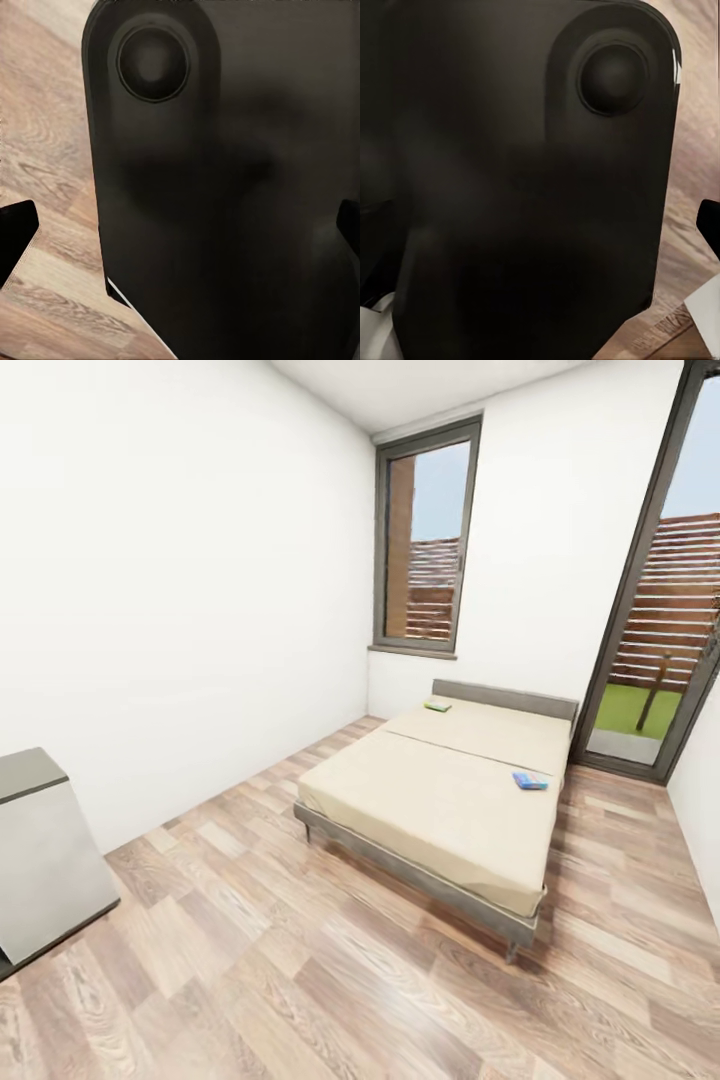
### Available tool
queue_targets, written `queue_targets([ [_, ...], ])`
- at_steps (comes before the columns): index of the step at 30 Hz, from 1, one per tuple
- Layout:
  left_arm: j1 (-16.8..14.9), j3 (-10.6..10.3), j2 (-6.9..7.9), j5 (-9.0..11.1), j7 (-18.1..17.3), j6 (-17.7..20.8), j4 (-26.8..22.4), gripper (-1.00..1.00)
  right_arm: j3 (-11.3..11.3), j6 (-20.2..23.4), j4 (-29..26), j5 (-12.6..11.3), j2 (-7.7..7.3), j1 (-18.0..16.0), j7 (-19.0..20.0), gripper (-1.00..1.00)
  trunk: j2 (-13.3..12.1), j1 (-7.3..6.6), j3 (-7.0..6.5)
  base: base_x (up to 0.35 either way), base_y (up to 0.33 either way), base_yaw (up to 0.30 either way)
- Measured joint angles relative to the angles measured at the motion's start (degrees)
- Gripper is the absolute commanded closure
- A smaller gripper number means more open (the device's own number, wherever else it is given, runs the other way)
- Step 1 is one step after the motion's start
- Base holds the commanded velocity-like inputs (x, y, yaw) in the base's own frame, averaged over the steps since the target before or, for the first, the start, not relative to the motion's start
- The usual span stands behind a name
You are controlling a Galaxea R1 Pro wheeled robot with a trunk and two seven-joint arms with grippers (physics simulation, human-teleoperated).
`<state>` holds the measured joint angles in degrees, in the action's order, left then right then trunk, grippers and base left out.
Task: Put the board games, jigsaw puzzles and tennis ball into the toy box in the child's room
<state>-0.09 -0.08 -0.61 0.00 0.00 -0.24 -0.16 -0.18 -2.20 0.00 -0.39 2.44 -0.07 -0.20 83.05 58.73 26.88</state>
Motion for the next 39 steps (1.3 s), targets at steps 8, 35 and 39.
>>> queue_targets([
  [8, 0.01, 0.0, 0.0, 0.0, 0.0, 0.0, 0.0, -1.0, -0.03, 0.0, 0.0, -0.02, -0.1, -0.01, 0.01, -1.0, 0.0, 0.0, 0.0, 0.0, 0.0, -0.245],
  [35, -0.02, 0.2, -0.18, -0.05, -0.06, -0.01, 0.0, -1.0, -0.09, 0.09, 0.0, -0.24, -0.16, 0.0, -0.04, -1.0, 0.0, 0.0, 0.0, 0.0, 0.0, -0.241],
  [39, -0.04, -0.15, -0.12, -0.23, -0.07, 0.0, 0.0, -1.0, -0.07, 0.09, 0.0, -0.24, -0.01, 0.0, -0.04, -1.0, 0.0, 0.0, 0.0, 0.0, 0.0, -0.105],
])
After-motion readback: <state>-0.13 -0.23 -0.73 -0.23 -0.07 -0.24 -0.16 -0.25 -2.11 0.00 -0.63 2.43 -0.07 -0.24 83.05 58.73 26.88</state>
